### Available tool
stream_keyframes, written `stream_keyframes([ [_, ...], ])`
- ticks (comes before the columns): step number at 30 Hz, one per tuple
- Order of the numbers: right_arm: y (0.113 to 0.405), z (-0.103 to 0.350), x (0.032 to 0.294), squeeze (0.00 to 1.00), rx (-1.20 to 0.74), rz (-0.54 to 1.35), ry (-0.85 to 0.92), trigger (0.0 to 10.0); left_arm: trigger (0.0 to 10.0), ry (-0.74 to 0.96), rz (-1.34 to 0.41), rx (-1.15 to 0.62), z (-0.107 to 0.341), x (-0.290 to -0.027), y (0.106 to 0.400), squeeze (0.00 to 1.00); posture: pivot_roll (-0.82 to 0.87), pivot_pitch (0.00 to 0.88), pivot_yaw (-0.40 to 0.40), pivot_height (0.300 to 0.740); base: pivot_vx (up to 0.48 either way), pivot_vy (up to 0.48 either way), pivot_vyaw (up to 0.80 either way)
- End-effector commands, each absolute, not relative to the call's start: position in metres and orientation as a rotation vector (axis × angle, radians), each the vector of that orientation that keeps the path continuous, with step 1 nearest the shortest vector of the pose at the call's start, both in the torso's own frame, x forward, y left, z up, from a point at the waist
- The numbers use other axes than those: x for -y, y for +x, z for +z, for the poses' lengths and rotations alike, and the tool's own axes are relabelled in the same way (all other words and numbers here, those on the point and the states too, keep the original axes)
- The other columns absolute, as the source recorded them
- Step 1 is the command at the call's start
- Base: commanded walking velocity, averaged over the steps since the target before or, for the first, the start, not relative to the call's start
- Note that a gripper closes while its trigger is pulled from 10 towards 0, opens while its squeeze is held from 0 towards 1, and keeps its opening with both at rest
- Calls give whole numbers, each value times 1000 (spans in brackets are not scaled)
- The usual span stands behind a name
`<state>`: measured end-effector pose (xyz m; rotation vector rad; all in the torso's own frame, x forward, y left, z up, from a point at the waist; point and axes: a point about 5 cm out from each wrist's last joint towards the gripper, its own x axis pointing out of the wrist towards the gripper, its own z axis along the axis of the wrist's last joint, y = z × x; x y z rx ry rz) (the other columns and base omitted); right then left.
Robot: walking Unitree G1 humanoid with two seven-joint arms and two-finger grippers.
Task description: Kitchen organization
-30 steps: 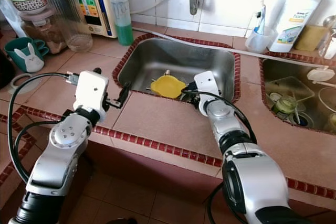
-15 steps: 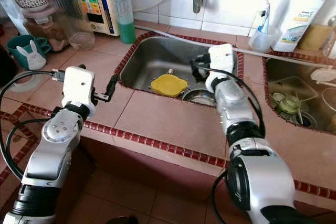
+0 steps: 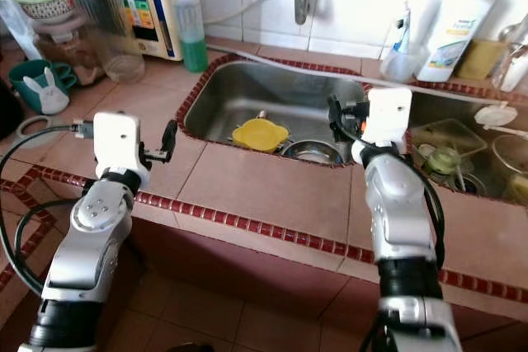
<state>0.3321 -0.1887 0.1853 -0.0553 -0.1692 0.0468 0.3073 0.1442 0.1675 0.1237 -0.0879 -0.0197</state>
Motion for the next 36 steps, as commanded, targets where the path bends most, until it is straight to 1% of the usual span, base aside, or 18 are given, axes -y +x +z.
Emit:
stream_keyframes([
  [1,325,194,179,1000,196,64,-54,10000,10000,103,-22,93,171,-143,303,0,-39,3,29,740,0,0,0],
  [7,317,199,166,1000,210,92,-50,10000,10000,113,-8,81,165,-145,297,0,-38,1,26,740,0,0,0],
  [9,316,200,164,1000,215,101,-55,10000,10000,87,-18,69,164,-144,296,0,-36,0,23,740,0,0,0],
  [10,314,199,163,906,205,100,-56,10000,10000,69,-22,68,164,-143,296,0,-38,3,22,740,0,0,0],
  [11,314,198,162,906,197,102,-59,10000,10000,62,-26,71,165,-142,295,0,-38,3,22,740,0,0,0],
  [12,314,197,162,851,189,105,-62,10000,10000,58,-32,78,166,-141,295,0,-36,5,22,740,0,0,0],
  [13,313,197,162,533,184,106,-61,10000,10000,62,-34,84,166,-141,295,0,-36,5,21,740,0,0,0],
  [14,314,195,162,114,174,108,-66,10000,10000,57,-36,85,167,-141,294,0,-37,5,22,740,0,0,0],
  [15,313,195,162,0,164,108,-64,10000,10000,51,-38,84,167,-140,294,0,-38,5,23,740,0,0,-569],
  [27,315,196,158,0,138,119,-67,10000,10000,-19,-50,66,170,-135,299,0,-39,18,19,740,0,0,-765],
  [36,315,196,152,0,135,144,-48,10000,10000,6,-66,62,170,-135,295,0,-24,28,22,740,0,0,0],
])
